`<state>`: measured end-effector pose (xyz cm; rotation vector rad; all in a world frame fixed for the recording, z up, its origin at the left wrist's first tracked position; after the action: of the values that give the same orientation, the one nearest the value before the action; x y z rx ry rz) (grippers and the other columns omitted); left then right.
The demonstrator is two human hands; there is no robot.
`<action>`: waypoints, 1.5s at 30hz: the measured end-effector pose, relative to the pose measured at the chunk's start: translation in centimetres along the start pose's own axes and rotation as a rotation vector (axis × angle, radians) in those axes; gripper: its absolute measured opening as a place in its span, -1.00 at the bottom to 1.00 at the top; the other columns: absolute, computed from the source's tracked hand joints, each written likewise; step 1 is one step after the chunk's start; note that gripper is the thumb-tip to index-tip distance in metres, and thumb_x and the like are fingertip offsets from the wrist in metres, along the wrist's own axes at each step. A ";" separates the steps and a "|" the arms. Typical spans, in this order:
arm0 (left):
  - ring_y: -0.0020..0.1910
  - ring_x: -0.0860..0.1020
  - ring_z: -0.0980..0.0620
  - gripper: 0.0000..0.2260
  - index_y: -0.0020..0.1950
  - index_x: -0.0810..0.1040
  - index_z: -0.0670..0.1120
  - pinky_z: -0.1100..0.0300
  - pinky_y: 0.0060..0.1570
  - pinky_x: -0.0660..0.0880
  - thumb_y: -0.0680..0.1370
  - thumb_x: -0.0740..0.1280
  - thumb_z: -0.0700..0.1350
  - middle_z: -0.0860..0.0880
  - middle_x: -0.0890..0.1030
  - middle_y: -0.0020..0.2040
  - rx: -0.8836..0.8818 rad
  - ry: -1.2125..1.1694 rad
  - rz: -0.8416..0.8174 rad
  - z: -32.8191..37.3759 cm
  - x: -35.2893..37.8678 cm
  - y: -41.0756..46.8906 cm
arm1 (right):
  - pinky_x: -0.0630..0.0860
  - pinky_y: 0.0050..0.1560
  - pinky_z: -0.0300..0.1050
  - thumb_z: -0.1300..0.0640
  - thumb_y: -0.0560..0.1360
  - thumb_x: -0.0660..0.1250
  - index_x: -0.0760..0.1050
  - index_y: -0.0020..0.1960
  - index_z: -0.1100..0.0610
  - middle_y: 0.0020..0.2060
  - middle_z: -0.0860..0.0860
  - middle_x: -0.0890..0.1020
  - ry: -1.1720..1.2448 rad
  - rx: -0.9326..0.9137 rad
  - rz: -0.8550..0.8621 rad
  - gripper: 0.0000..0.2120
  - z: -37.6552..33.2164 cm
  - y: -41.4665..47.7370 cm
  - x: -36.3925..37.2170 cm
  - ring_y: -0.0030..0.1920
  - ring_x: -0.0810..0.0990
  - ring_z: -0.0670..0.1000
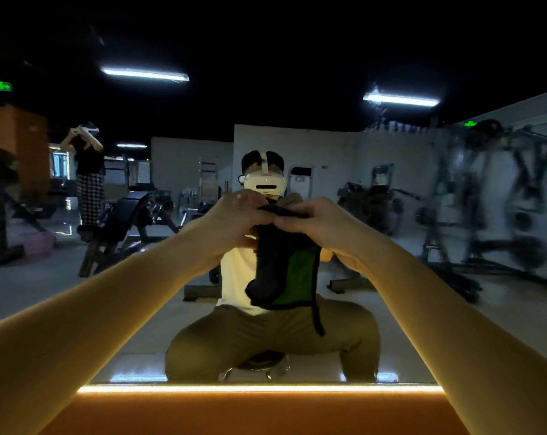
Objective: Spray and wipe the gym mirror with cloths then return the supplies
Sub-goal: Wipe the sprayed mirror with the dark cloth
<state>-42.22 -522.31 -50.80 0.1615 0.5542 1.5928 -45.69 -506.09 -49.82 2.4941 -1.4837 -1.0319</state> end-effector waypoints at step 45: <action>0.15 0.57 -0.22 -0.77 0.25 0.57 -0.23 -0.04 0.14 0.56 0.63 0.28 -0.21 -0.24 0.50 0.32 0.941 1.237 0.444 1.3 8.7 9.8 | 0.46 -0.12 -0.03 0.16 0.49 0.46 0.49 -0.04 0.07 -0.08 0.02 0.53 -0.894 -0.570 0.875 -0.85 6.5 0.6 -17.1 -0.11 0.50 0.04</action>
<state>-51.50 -513.65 -47.31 -0.0376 2.3478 1.5913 -55.23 -490.97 -45.86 0.8083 -1.7692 -2.0048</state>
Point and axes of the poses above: each hand's wrist, its own y-axis towards the middle knuckle, its own x-axis out of the palm, z = x × y, the point moved 5 cm from there along y, towards the middle knuckle
